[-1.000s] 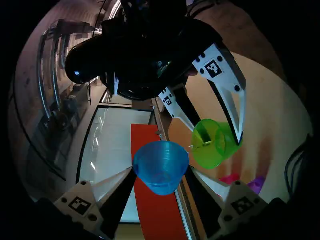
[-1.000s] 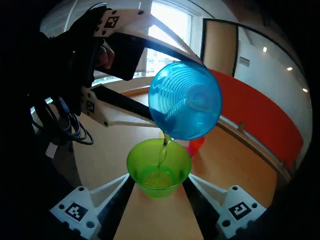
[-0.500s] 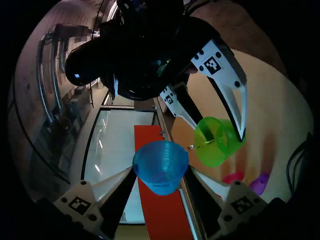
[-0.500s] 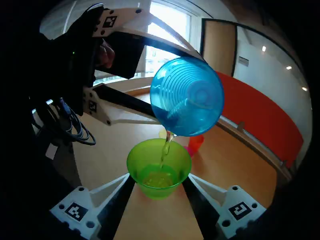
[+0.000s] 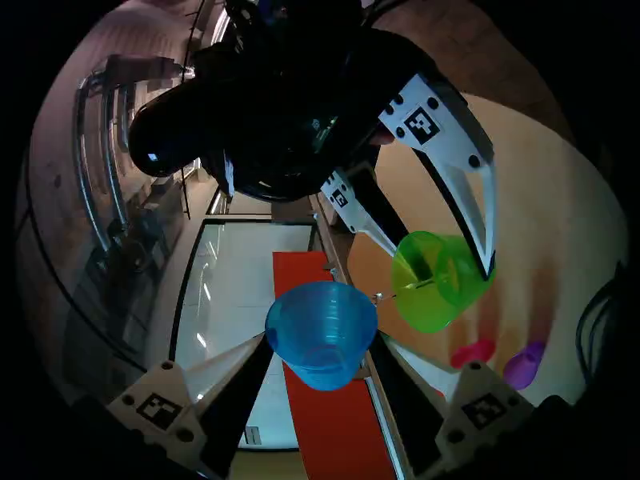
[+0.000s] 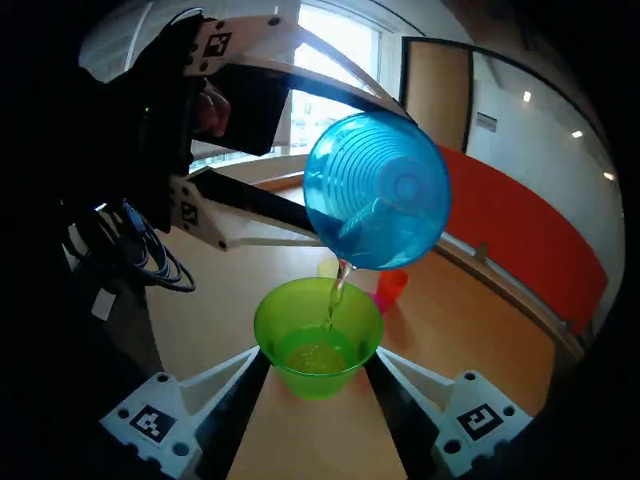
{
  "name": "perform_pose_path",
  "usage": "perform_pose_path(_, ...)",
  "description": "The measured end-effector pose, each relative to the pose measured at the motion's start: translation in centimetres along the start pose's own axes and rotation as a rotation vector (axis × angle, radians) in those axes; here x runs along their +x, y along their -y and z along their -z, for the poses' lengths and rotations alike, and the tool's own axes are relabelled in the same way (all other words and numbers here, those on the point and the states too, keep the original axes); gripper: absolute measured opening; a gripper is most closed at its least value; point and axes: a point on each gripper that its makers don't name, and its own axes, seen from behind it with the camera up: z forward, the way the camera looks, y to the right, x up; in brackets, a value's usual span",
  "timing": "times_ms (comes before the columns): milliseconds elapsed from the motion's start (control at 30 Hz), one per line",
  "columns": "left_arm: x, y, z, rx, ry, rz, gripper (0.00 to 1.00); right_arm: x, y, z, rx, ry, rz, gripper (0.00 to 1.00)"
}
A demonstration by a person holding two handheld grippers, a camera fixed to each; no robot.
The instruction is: Pour water
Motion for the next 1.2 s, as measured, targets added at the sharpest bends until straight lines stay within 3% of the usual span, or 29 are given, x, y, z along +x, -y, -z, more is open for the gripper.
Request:
perform_pose_path(600, 0.0, 0.9, -0.4, 0.031, -0.010, -0.055, 0.85, 0.2, -0.3, 0.2, -0.003, -0.007, -0.010, 0.85)
perform_pose_path(1200, 0.0, 1.5, 0.6, 0.056, -0.011, -0.133, 0.85, 0.3, -0.7, 0.3, -0.012, -0.015, -0.017, 0.84)
